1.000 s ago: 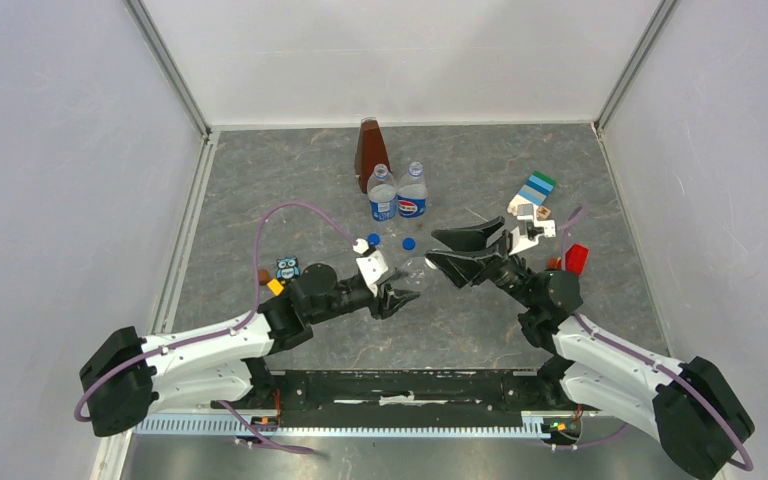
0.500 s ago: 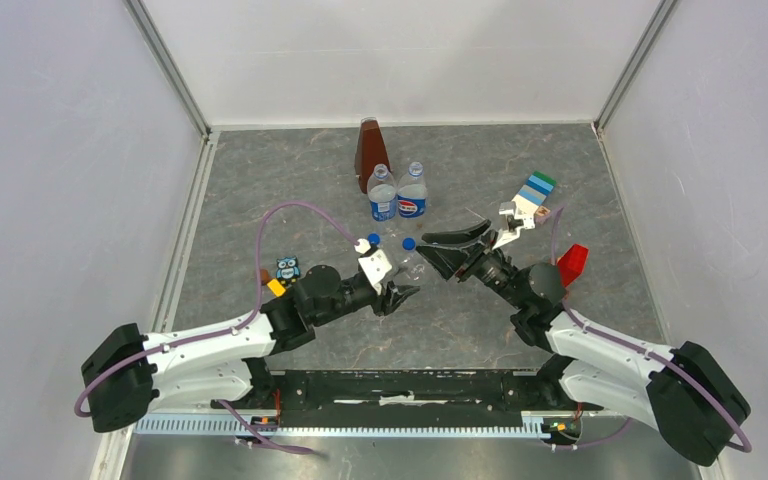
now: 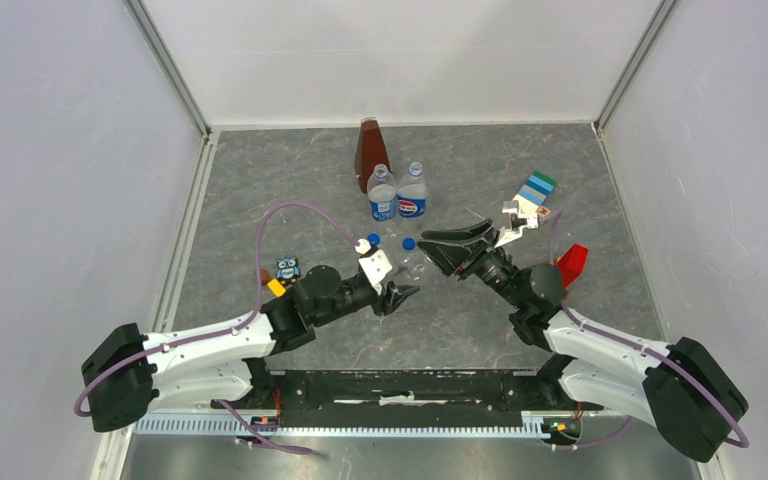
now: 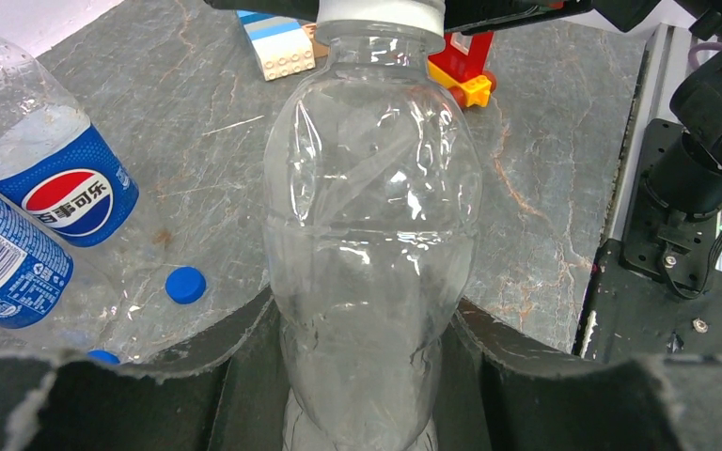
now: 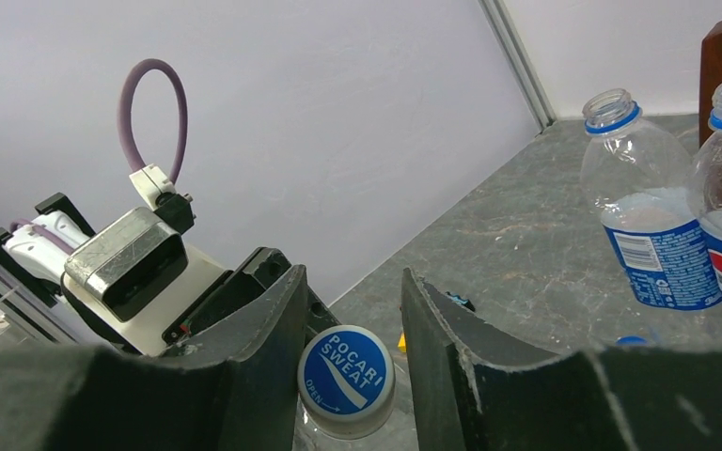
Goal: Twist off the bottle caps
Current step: Unscrew the bottle cap from the plastic bottle.
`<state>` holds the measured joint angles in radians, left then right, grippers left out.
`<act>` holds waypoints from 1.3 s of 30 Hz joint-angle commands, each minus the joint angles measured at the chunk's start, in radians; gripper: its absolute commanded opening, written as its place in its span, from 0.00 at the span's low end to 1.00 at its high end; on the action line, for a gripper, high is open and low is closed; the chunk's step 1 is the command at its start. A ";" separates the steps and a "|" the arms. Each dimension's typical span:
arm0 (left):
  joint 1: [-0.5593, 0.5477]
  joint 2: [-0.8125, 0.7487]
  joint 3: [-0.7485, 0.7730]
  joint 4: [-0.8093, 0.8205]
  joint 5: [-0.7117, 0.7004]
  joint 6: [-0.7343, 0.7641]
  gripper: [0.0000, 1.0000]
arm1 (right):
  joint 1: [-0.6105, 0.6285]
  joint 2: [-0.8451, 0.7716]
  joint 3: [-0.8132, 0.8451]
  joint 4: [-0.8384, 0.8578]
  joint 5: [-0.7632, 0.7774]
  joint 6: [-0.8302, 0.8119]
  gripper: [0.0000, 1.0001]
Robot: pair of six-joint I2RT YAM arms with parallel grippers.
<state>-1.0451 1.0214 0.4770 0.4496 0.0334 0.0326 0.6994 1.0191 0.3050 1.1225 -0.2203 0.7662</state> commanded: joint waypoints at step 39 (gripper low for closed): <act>0.001 -0.015 0.032 0.092 0.160 0.001 0.02 | 0.000 0.069 0.041 0.171 -0.169 0.010 0.00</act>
<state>-1.0416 1.0214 0.4770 0.4511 0.0513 0.0322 0.6922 1.0798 0.3038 1.2243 -0.2878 0.7959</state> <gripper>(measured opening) 0.528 0.389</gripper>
